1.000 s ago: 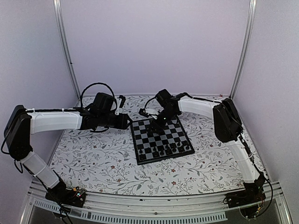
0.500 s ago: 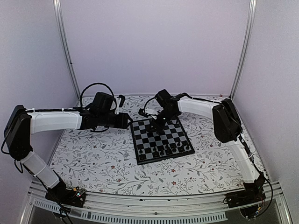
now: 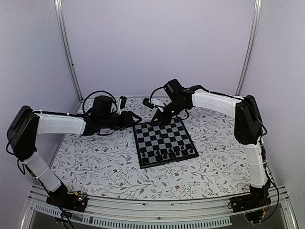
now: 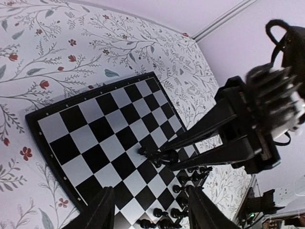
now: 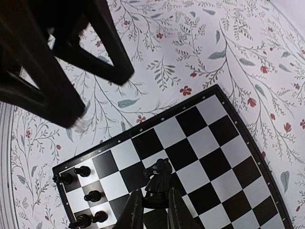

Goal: Set up the chess pieces on the board
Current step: Pick up the chess piece from the chessboard, then place the chess piece on the chessboard.

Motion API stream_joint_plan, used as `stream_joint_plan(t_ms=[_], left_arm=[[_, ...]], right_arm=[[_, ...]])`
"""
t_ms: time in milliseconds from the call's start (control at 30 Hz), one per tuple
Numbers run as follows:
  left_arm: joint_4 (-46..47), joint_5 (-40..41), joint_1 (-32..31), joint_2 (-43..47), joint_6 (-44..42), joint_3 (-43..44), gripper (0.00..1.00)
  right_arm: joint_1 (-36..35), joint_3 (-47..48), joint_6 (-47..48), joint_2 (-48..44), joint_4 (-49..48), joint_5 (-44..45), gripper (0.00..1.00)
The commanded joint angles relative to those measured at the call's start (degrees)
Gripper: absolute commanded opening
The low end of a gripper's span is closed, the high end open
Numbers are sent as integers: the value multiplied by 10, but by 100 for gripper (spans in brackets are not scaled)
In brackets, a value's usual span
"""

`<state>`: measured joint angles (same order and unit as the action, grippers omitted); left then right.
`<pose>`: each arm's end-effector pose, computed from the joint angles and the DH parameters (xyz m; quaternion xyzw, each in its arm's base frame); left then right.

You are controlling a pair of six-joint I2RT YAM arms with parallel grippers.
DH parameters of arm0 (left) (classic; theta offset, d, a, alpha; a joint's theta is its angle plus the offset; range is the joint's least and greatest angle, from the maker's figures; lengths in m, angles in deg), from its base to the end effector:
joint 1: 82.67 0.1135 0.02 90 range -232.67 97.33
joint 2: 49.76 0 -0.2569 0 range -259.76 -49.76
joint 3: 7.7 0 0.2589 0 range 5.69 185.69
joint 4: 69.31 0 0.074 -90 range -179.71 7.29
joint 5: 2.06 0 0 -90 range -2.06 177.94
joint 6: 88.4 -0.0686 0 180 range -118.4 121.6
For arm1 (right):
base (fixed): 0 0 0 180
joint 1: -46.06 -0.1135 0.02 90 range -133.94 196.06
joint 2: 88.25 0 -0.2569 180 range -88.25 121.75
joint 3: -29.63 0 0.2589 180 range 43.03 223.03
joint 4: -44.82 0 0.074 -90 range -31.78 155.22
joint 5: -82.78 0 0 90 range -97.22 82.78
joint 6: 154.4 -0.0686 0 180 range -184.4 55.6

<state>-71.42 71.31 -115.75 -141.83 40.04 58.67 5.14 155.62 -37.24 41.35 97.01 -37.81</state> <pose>0.3129 -0.2272 0.1928 0.0350 0.8499 -0.3991 0.3423 0.3677 0.3650 0.1851 -0.5803 0.7205 0.2843 0.2514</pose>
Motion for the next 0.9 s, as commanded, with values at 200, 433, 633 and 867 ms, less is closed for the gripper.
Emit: stream_joint_plan(t_ms=[200, 433, 633, 867], left_arm=[[156, -98, 12, -49, 132, -37, 53], [222, -131, 13, -71, 173, -52, 49], [254, -144, 13, -90, 198, -53, 47], [302, -162, 13, -116, 232, -53, 44]], right_arm=[[-4, -17, -16, -47, -19, -46, 14], [-4, -25, -11, -53, -22, -58, 14], [-7, -29, -10, -59, -21, -73, 14], [-14, -33, -8, -62, -21, -75, 14]])
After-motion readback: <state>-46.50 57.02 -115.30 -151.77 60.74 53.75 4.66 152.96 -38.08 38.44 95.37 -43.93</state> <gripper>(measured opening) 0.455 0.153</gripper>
